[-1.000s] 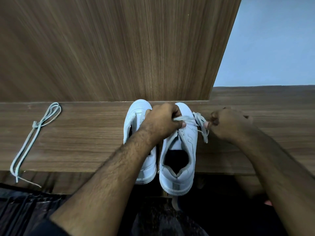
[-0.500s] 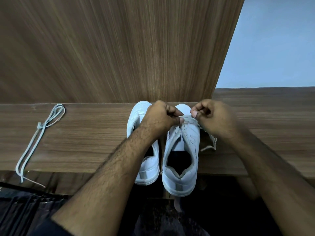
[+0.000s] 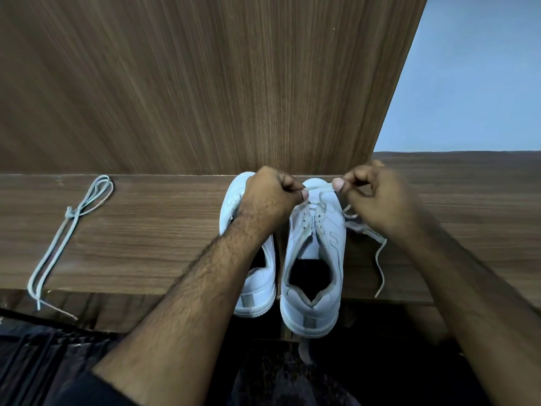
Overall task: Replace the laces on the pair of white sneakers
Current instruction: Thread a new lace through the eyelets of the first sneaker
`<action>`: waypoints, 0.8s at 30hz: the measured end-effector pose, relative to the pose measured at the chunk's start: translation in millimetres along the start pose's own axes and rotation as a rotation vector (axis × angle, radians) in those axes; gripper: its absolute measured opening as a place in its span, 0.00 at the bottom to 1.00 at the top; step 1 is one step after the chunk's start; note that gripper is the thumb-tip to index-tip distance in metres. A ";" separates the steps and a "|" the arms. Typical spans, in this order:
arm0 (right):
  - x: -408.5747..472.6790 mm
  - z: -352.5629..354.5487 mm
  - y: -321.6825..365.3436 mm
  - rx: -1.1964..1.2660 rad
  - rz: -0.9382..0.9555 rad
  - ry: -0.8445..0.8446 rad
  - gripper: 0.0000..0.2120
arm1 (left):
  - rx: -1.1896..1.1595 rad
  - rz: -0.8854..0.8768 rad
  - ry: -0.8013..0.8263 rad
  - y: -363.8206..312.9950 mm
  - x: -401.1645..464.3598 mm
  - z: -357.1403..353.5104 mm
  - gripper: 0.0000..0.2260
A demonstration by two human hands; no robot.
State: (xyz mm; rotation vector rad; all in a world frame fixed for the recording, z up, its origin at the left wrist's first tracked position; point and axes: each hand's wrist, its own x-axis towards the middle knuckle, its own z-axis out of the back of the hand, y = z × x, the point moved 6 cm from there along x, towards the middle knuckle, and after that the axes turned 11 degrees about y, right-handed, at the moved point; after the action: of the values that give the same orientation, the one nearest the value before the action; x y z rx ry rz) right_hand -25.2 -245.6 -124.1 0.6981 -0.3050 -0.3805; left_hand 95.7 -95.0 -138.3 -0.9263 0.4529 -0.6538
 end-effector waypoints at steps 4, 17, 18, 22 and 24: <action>-1.6 2.2 -4.1 -0.158 -0.019 -0.010 0.08 | 0.016 0.025 -0.065 0.8 -0.1 1.7 0.06; -5.3 -4.7 21.0 0.582 0.084 0.094 0.22 | 0.348 0.166 -0.123 5.0 1.3 12.4 0.09; -4.7 -3.2 18.1 0.526 0.078 0.075 0.21 | 0.307 0.091 -0.058 -0.2 1.5 9.5 0.13; -6.2 -9.0 14.3 0.228 0.061 0.086 0.19 | -0.266 -0.218 0.388 -32.9 -14.8 -21.0 0.15; -6.7 -10.6 14.8 0.302 0.040 0.101 0.21 | -0.159 -0.247 0.344 -38.1 -16.6 -20.5 0.06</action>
State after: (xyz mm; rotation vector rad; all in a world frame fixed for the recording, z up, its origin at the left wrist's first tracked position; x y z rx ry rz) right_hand -23.5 -226.4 -122.8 1.0026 -0.2832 -0.2620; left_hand 59.0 -112.1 -115.7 -1.0329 0.7106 -1.0214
